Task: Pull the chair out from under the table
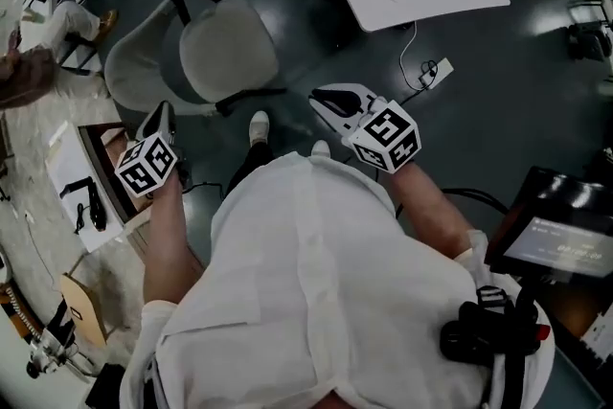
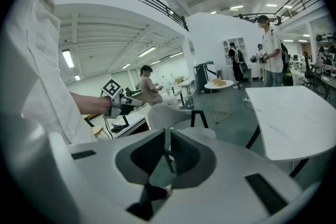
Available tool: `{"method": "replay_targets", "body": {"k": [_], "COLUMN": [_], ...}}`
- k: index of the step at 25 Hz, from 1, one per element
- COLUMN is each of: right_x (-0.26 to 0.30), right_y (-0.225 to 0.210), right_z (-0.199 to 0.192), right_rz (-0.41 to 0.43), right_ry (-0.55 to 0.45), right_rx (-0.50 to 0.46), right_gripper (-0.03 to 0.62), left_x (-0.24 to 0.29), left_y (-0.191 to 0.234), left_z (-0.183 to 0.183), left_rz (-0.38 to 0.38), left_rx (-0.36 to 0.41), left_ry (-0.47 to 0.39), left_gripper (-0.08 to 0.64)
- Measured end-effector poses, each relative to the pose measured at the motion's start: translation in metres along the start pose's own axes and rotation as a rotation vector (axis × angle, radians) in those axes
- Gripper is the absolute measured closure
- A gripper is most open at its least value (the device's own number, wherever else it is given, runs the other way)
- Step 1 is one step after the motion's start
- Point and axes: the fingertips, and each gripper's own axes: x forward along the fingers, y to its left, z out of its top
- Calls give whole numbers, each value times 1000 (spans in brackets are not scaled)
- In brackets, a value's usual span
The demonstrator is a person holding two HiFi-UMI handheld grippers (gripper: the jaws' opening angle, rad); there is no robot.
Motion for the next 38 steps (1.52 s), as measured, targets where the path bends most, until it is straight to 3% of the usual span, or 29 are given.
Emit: {"method": "replay_targets", "body": {"k": [5,9,12,19,38], "right_x": [-7,-11,-13,-9,1], "right_y": [27,50,61,72,64], "right_z": [-15,-31,-36,-34,-23], "right_rz": [98,165,201,238,169], "right_ry": [26,41,50,56,59], "right_rx": [-68,-115,-135,-166,-153], "right_gripper": [561,565,568,574,581], "left_x": [-47,-77,-89,-95,-74], "left_y": [-90,-141,-162,-176,-142], "left_z": [-34,-63,-78,-92,-66], "left_rz": [-223,-336,-357,-389,-408], "left_rx": [-4,41,87,82,119], "left_ry": [-54,-69,-58,-29,4], "left_gripper": [552,552,552,552,552]}}
